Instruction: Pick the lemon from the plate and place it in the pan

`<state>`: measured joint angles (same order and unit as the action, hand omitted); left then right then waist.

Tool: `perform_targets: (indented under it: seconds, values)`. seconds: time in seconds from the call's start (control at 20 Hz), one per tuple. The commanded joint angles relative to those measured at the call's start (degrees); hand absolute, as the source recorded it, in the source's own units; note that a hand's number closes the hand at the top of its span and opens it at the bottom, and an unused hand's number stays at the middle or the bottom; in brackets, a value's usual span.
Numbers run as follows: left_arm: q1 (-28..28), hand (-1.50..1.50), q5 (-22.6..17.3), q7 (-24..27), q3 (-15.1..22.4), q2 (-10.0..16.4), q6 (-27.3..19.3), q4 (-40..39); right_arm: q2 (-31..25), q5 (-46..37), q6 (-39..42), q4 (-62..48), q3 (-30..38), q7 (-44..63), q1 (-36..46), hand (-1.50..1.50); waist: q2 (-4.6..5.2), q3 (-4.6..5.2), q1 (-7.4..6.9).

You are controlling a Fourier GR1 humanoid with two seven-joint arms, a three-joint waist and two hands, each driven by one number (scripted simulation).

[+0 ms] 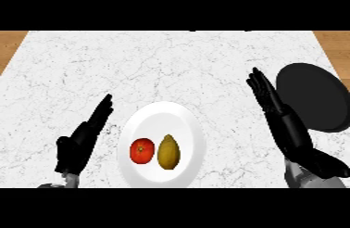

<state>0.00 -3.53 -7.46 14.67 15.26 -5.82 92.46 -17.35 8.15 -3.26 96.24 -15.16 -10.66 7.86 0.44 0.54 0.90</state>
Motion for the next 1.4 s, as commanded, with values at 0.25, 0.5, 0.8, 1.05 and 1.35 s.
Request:
perform_targets:
  seconds: [0.25,0.5,0.8,1.05,1.35]
  values:
    - [-8.31,0.0,-5.33,-3.1,-13.06,0.67,-4.27,1.72,10.25,6.91,4.48,-3.57,-3.33,6.2,16.0,1.5,-0.12,-0.54,-3.47]
    - [-7.64,0.0,-6.14,-5.2,-12.92,-1.86,-6.13,-0.29,-0.23,-18.16,-7.45,2.63,-9.06,1.07,0.48,1.5,-0.78,-0.54,0.3]
    - [-9.05,0.0,-8.96,-6.13,-16.2,0.47,-2.65,-0.82,-10.67,-22.16,-4.21,11.4,-6.29,5.5,-7.86,-1.5,-0.66,-0.51,-0.2]
    - [-7.25,0.0,-6.71,-2.26,-14.76,-1.99,-2.77,-2.67,-10.77,-27.31,1.69,14.96,-7.9,15.1,1.43,-1.5,-0.5,-0.49,-0.84]
    - [-9.25,0.0,-7.61,-3.02,-15.44,-1.41,-1.53,-3.39,-10.2,-31.93,13.25,11.86,-13.69,30.86,16.35,-1.5,-0.42,-0.38,-1.7]
